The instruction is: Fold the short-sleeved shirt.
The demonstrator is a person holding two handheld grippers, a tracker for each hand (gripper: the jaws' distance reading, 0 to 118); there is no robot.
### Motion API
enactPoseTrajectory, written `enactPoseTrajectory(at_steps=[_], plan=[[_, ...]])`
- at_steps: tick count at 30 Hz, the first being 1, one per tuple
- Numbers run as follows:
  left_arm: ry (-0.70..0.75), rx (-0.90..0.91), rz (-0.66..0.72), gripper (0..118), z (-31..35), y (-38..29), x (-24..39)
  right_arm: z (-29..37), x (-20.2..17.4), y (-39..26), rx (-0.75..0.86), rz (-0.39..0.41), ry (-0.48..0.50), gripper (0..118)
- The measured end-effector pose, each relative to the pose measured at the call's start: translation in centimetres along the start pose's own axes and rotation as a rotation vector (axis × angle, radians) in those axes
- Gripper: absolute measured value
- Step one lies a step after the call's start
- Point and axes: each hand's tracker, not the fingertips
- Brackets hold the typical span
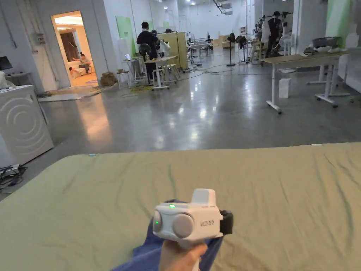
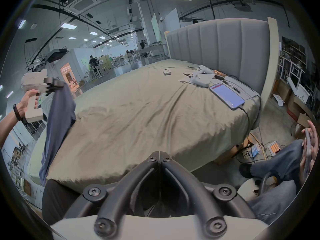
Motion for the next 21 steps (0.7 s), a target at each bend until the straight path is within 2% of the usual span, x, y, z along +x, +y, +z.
enactPoseTrajectory(at_steps=[4,7,11,14,15,17,18,21], plan=[[-0.23,-0.139,-0.119,3,-6.0,-7.2,11.3,1.2,1.4,-0.3,-0.005,-0.023,-0.049,1],[-0.346,-0.247,-0.15,3,-8.2,-12.4,18.0,2.3,2.4,-0.8,-0.003,-0.035,-0.076,1],[-0.446,-0.324,-0.153,3,-7.9,-17.6,21.6,2.8,3.2,-1.6,-0.024,-0.034,-0.122,1],[-0.425,-0.32,-0.202,7,-7.4,-19.3,21.3,2.4,3.4,-2.1,-0.05,-0.035,-0.127,1],[-0.414,-0.307,-0.194,29,-7.4,-19.3,20.5,2.2,3.3,-2.1,-0.056,-0.033,-0.124,1],[-0.405,-0.319,-0.118,81,-6.6,-18.3,18.7,1.9,2.7,-1.7,-0.057,-0.016,-0.108,1],[-0.379,-0.32,-0.096,96,-6.1,-17.3,17.8,1.7,2.1,-1.3,-0.047,-0.002,-0.092,1],[-0.339,-0.174,-0.169,96,-0.4,-13.5,14.0,1.0,0.2,0.6,0.013,0.057,-0.013,1]])
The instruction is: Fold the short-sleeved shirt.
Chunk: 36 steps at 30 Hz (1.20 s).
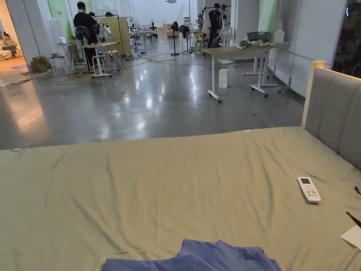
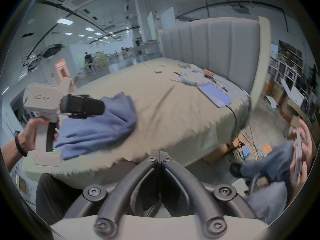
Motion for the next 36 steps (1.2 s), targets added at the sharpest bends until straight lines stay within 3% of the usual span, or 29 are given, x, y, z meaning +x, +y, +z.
enactPoseTrajectory(at_steps=[6,9,12,14,16,19,21,27,36], plan=[[0.244,0.335,-0.054,97,18.7,2.8,-0.5,-0.9,-5.6,5.8,0.179,0.109,0.162,1],[0.358,0.531,-0.059,96,26.2,1.0,1.4,0.0,-8.2,8.5,0.282,0.125,0.239,1],[0.574,0.614,-0.134,95,30.7,-1.3,3.9,1.1,-10.1,10.7,0.354,0.127,0.288,1],[0.753,0.645,-0.171,86,31.9,-3.0,5.7,1.9,-11.1,11.4,0.39,0.133,0.307,1],[0.845,0.65,-0.173,63,32.6,-4.4,6.7,2.9,-11.9,11.6,0.412,0.141,0.324,1],[0.878,0.657,-0.098,18,33.1,-6.1,7.2,4.1,-12.7,11.3,0.442,0.158,0.347,1],[0.86,0.631,-0.049,6,33.7,-7.3,7.2,4.7,-13.1,10.8,0.456,0.18,0.344,1],[0.859,0.607,0.053,0,34.9,-10.2,7.3,6.0,-13.8,9.4,0.515,0.313,0.32,1],[0.894,0.553,0.022,0,34.5,-10.1,6.5,5.3,-13.6,9.6,0.465,0.277,0.341,1]])
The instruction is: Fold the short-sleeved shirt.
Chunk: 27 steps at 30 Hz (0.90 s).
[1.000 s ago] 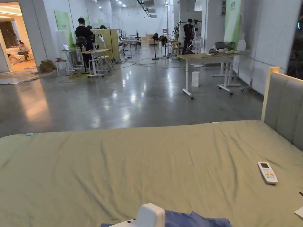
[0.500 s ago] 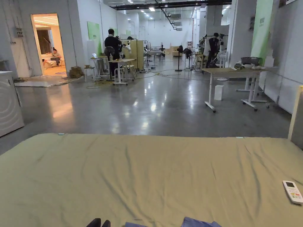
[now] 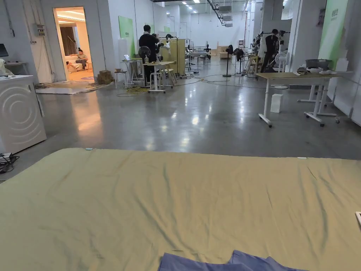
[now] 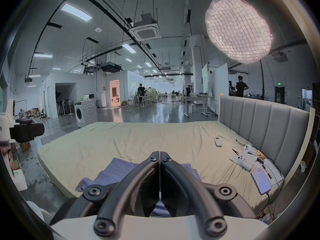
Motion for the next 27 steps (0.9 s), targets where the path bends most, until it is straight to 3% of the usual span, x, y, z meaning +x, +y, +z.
enactPoseTrajectory(at_steps=[4,7,11,12,14,15,19,27], plan=[[-0.042,-0.086,-0.008,0,-2.7,-0.5,0.0,-0.4,0.4,-0.7,-0.031,0.0,-0.008,1],[-0.106,-0.145,0.12,0,-6.0,-1.3,-1.2,-0.7,1.0,-1.7,-0.083,0.004,-0.015,1],[-0.122,-0.246,0.174,1,-12.9,-2.3,-2.4,-1.0,2.2,-3.6,-0.159,-0.011,-0.035,1],[-0.143,-0.279,0.196,13,-15.3,-2.6,-2.8,-1.3,2.6,-4.2,-0.183,-0.026,-0.043,1],[-0.161,-0.312,0.255,54,-19.9,-3.7,-3.3,-1.9,3.4,-5.3,-0.227,-0.063,-0.066,1],[-0.158,-0.356,0.241,67,-22.5,-4.3,-3.2,-2.2,3.9,-5.9,-0.251,-0.085,-0.075,1],[-0.13,-0.511,0.038,67,-31.6,-7.1,-1.7,-2.8,5.5,-7.4,-0.291,-0.132,-0.106,1],[-0.03,-0.756,0.14,72,-43.8,-13.7,-0.9,-3.2,7.7,-9.4,-0.376,-0.158,-0.183,1]])
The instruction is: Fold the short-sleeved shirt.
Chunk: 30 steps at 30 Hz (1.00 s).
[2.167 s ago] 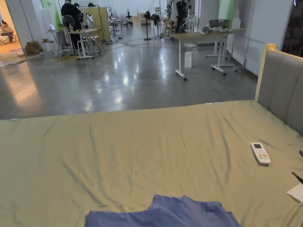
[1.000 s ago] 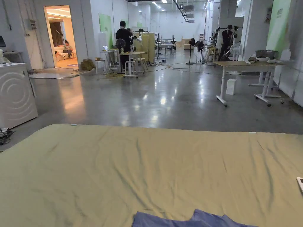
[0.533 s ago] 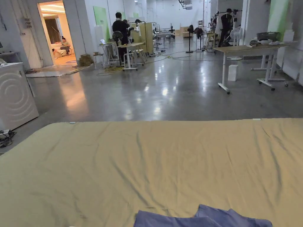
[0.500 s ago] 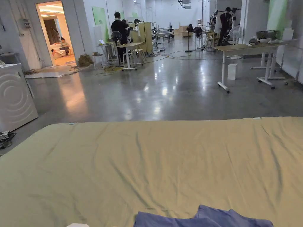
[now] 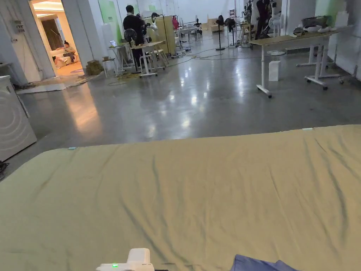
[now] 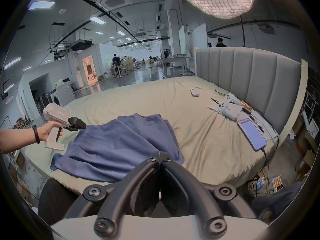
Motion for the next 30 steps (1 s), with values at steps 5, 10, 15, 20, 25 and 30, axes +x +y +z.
enactPoseTrajectory(at_steps=[5,10,15,20,25,30], plan=[[0.014,-0.004,-0.045,71,-1.6,-0.2,0.5,-0.3,0.9,-0.6,-0.04,-0.01,-0.044,1],[0.04,0.022,-0.134,10,-1.0,-0.6,1.8,-0.8,1.1,-1.1,-0.058,-0.017,-0.035,1],[0.041,-0.041,-0.167,7,-2.3,-0.3,2.1,-3.1,1.2,0.8,-0.045,0.004,0.026,1],[0.028,-0.126,-0.175,7,-2.9,1.2,2.1,-12.4,0.8,8.5,-0.064,0.15,0.166,52],[0.015,-0.18,-0.178,7,-3.3,2.0,2.1,-26.6,0.6,13.4,-0.284,0.213,0.193,91],[-0.003,-0.188,-0.176,7,-3.2,2.1,1.6,-36.3,0.0,13.0,-0.4,0.297,0.072,89]])
